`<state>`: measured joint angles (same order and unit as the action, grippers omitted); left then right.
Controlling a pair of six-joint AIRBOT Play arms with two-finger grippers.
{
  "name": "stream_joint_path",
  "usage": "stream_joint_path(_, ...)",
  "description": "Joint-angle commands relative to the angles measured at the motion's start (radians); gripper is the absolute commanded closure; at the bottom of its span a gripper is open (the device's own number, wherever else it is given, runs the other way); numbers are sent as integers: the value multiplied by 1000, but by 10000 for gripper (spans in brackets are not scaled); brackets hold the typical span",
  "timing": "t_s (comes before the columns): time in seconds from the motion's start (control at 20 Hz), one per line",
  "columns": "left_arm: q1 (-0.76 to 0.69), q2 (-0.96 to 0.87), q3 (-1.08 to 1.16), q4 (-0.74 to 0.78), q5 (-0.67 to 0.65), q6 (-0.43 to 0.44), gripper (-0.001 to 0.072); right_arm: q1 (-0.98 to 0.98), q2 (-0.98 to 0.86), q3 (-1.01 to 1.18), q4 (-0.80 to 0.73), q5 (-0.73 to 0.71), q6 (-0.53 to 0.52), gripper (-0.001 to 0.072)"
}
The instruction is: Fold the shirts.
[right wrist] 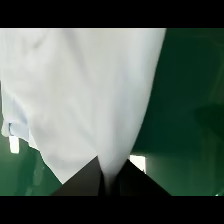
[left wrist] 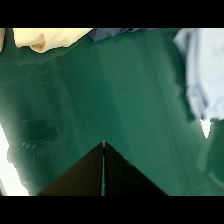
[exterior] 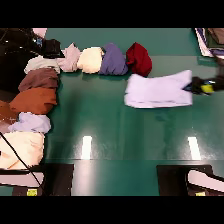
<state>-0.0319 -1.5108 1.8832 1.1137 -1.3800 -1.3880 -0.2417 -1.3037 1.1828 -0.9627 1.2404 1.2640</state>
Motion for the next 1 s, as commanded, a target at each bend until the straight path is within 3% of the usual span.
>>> stream_joint_path(0.0, 0, 1, 0, -1, 0, 0, 685, -311, 164, -127, -68, -79, 43, 688)
stream_joint_path(0.15, 0, 1, 0, -7, 4, -3, 685, -559, 253, -208, -68, -204, 72, 688)
stream_joint_path(0.35, 0, 1, 0, -27, 3, -3, 685, -758, 280, -264, -72, -267, 132, 688)
stream_joint_path(0.65, 0, 1, 0, -34, 2, -3, 685, -791, 279, -331, -115, -277, 184, 688)
stream_joint_path(0.8, 1, 1, 0, -34, 0, -1, 685, -791, 279, -333, -195, -202, 186, 682)
stream_joint_path(0.85, 1, 1, 0, -34, -1, 0, 685, -791, 279, -333, -259, -164, 186, 631)
stream_joint_path(0.95, 1, 1, 0, -34, -1, 0, 685, -791, 279, -333, -372, -90, 186, 310)
